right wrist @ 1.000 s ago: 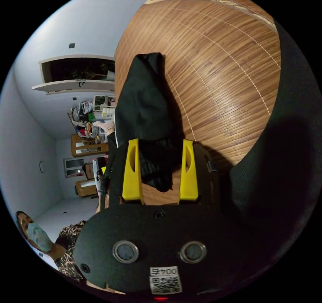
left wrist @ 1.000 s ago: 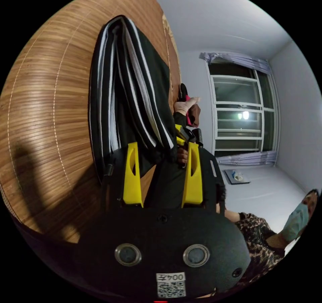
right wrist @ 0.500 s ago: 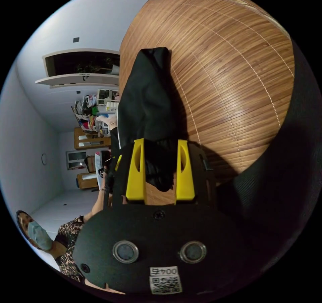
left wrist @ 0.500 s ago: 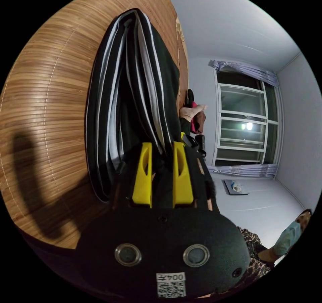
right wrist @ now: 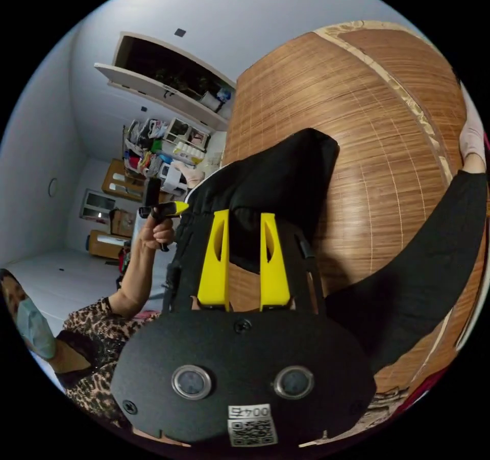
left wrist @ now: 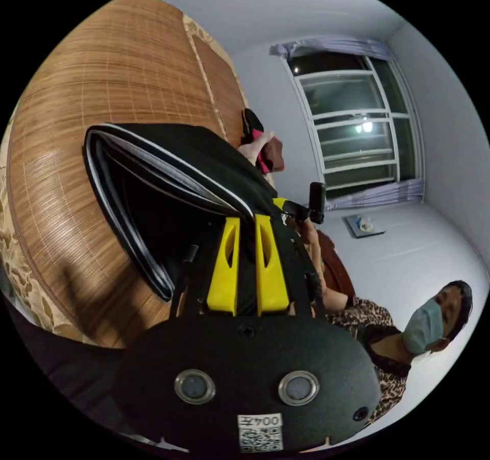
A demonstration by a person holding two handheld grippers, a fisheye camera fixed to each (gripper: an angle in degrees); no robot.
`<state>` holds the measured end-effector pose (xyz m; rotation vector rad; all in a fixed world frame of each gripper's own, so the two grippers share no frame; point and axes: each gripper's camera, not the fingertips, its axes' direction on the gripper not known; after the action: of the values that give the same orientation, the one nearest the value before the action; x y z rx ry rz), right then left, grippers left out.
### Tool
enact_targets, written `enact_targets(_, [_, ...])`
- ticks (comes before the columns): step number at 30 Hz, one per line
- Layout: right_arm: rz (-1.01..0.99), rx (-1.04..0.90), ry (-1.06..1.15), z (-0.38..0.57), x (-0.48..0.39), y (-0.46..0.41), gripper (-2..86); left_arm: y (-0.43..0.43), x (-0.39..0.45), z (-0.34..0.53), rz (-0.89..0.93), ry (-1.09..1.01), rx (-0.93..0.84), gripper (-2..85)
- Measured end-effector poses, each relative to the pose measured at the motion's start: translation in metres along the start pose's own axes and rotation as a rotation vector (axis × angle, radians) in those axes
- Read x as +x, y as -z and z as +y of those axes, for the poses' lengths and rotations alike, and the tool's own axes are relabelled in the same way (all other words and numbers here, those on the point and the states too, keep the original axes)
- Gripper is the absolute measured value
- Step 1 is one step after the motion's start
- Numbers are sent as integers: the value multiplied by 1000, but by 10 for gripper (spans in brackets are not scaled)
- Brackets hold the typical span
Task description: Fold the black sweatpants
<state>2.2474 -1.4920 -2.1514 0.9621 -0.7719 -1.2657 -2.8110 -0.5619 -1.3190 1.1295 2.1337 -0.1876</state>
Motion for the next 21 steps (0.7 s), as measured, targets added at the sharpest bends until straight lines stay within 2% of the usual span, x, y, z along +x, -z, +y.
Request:
enact_targets(4, [72, -46, -60, 42, 10, -58, 97, -30, -72, 38, -43, 187, -91, 42])
enact_targets(7, [33, -121, -173, 64, 43, -103, 95, -40, -110, 68, 92, 293, -12, 37])
enact_targets(10, [4, -79, -156, 67, 34, -94, 94, -36, -92, 69, 65, 239, 14, 35])
enact_targets(15, [69, -22, -66, 67, -6, -69, 91, -37, -54, 60, -26, 130, -26, 40])
enact_targets(19, [130, -98, -114, 77, 13, -100, 90, -66, -81, 74, -87, 218, -106, 52])
enact_targets(21, [149, -119, -134, 81, 23, -113, 91, -72, -92, 84, -19, 251, -58, 58])
